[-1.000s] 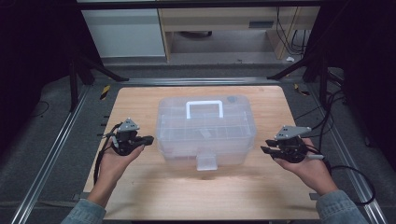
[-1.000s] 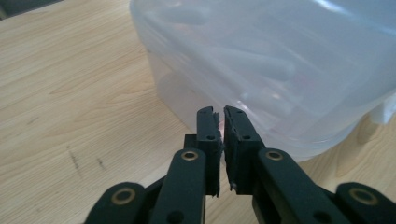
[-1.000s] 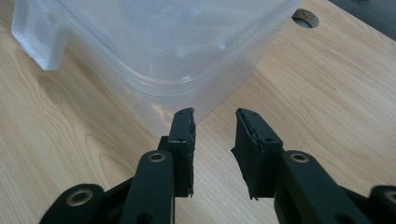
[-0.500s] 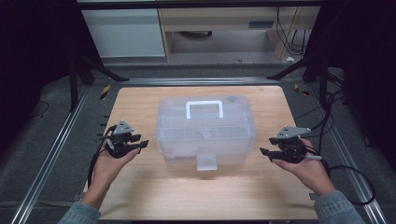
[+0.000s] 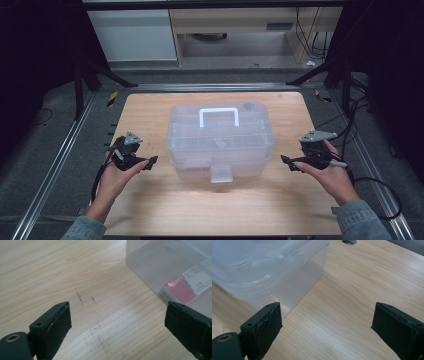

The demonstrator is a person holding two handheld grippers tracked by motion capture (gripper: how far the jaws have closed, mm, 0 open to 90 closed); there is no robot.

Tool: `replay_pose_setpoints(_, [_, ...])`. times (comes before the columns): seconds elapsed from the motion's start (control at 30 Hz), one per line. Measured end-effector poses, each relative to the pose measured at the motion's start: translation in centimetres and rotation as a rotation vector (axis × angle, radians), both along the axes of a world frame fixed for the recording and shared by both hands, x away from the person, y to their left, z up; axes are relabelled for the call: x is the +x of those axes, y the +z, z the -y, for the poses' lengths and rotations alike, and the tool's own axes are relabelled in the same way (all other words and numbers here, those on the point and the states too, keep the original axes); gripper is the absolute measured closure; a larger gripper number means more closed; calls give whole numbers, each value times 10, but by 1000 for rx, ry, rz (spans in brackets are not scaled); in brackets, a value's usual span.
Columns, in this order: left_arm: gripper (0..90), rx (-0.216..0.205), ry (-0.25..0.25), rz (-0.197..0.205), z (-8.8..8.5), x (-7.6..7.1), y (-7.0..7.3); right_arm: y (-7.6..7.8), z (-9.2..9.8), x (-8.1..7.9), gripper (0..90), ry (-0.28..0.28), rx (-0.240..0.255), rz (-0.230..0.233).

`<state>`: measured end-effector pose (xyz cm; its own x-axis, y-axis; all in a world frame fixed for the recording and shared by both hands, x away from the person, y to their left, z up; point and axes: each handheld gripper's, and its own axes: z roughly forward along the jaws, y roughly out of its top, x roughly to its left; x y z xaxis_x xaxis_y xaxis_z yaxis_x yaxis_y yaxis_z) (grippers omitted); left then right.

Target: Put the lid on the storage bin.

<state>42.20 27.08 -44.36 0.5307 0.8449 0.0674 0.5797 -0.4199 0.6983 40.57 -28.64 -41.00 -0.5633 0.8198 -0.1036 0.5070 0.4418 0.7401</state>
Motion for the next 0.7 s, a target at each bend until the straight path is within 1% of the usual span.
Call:
replay_pose_setpoints(0.03, [44,2,0,-10,-1,1,-2,0,2,2,104,-8,0,5])
replay_pose_setpoints(0.13, [46,18,0,-17,-4,4,-6,-2,6,10,142,-44,-10,9])
replay_pose_setpoints(0.17, [46,26,-2,-24,-4,6,-7,-3,7,14,160,-66,-16,1])
replay_pose_setpoints(0.23, [46,35,-4,-35,-6,9,-11,-7,11,21,224,-106,-22,-7])
replay_pose_setpoints(0.3, [49,45,-4,-50,-8,13,-16,-14,14,30,289,-146,-29,-20])
replay_pose_setpoints(0.33, [49,45,-4,-50,-8,13,-16,-14,14,30,289,-146,-29,-20])
replay_pose_setpoints(0.37, [49,51,3,-54,-9,15,-18,-16,15,32,308,-151,-30,-26])
replay_pose_setpoints(0.4, [54,57,10,-55,-10,17,-20,-24,17,38,339,-160,-26,-37])
replay_pose_setpoints(0.43, [54,59,13,-58,-11,19,-22,-24,17,38,339,-160,-26,-37])
replay_pose_setpoints(0.57, [56,79,26,-73,-13,26,-29,-34,21,47,347,-180,-29,-61])
replay_pose_setpoints(0.7, [56,81,33,-80,-15,31,-34,-41,23,53,341,-197,-33,-74])
